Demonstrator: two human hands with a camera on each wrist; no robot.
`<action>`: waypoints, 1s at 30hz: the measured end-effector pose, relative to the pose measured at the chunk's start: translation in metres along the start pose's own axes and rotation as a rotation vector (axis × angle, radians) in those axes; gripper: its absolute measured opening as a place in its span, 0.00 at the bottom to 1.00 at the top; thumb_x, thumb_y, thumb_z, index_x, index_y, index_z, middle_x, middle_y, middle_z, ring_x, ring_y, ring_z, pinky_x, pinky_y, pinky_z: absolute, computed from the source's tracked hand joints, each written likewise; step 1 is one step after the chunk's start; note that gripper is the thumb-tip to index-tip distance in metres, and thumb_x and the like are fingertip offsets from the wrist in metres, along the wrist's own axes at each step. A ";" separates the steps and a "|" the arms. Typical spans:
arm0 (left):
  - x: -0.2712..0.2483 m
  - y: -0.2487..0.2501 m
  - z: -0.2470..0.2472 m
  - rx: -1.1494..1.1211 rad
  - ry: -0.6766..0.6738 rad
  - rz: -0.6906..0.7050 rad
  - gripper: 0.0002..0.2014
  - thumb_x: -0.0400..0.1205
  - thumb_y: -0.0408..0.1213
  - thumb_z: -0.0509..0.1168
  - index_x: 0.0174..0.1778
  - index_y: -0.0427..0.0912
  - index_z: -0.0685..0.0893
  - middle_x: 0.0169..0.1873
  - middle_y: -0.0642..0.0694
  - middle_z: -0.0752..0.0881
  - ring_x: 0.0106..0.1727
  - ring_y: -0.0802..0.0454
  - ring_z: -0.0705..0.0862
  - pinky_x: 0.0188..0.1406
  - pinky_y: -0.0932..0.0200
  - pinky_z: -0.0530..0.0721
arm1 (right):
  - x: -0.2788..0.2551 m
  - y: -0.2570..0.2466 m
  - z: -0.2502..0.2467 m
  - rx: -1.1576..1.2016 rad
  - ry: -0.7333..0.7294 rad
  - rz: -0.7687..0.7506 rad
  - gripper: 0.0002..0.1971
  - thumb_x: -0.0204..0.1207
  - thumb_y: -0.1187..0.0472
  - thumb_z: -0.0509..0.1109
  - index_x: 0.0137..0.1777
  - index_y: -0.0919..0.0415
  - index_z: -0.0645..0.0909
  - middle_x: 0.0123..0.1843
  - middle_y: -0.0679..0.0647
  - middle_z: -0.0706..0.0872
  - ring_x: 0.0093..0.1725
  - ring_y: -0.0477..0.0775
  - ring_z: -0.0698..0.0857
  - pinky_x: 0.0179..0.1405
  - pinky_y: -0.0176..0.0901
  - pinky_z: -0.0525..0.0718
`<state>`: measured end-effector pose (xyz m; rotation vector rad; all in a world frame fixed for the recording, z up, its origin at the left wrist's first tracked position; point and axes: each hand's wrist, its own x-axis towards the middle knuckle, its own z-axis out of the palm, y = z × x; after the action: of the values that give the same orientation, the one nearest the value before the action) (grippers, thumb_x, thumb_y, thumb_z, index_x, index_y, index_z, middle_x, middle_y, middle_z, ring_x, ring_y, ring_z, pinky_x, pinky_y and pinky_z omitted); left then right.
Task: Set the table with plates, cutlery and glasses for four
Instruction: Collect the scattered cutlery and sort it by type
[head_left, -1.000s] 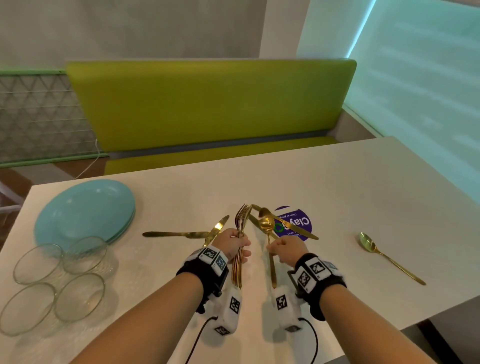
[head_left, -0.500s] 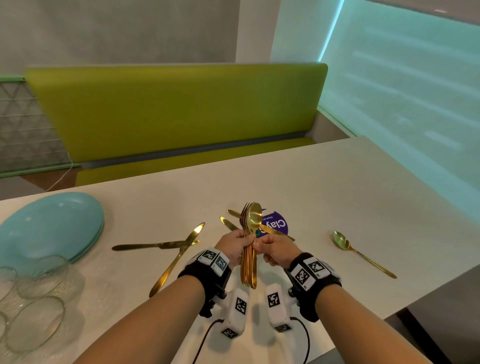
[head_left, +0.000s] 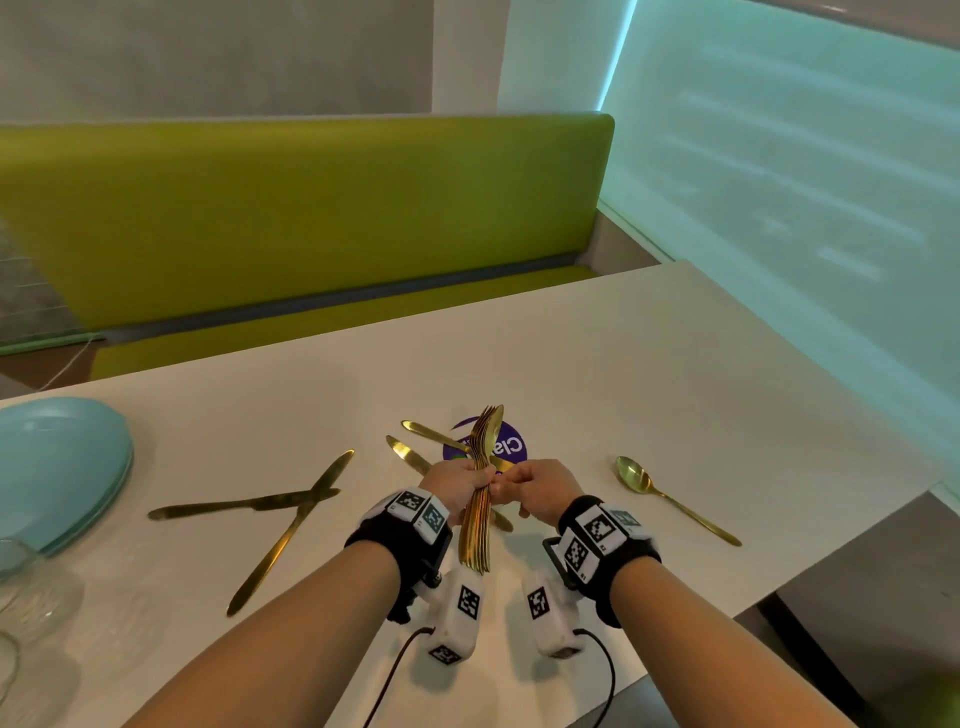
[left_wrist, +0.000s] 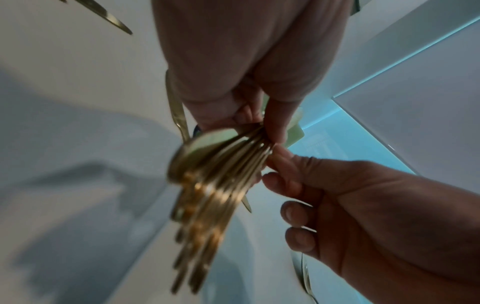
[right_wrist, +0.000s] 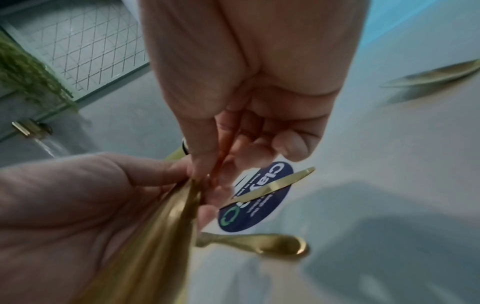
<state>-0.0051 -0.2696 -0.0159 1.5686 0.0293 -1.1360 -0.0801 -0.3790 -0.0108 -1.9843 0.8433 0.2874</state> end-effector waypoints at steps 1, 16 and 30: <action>0.002 0.002 0.005 -0.009 0.009 0.003 0.06 0.84 0.34 0.62 0.47 0.37 0.82 0.36 0.43 0.85 0.34 0.50 0.84 0.43 0.49 0.87 | 0.002 0.004 -0.005 -0.034 0.022 0.007 0.05 0.76 0.54 0.71 0.38 0.51 0.84 0.41 0.47 0.85 0.33 0.43 0.78 0.37 0.33 0.78; 0.028 0.006 0.065 -0.053 0.027 -0.078 0.08 0.86 0.30 0.57 0.41 0.37 0.76 0.36 0.44 0.79 0.34 0.50 0.79 0.35 0.56 0.81 | 0.012 0.116 -0.120 -0.488 0.403 0.383 0.16 0.80 0.66 0.61 0.66 0.61 0.80 0.66 0.59 0.83 0.65 0.59 0.82 0.61 0.44 0.80; 0.030 0.002 0.076 -0.032 0.027 -0.052 0.16 0.83 0.26 0.62 0.67 0.31 0.75 0.40 0.44 0.82 0.37 0.51 0.82 0.42 0.55 0.84 | 0.026 0.122 -0.111 -0.531 0.300 0.401 0.13 0.79 0.63 0.60 0.56 0.61 0.85 0.54 0.58 0.88 0.54 0.58 0.87 0.43 0.40 0.79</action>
<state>-0.0366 -0.3447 -0.0259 1.5627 0.1069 -1.1496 -0.1561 -0.5231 -0.0457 -2.3687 1.4846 0.4909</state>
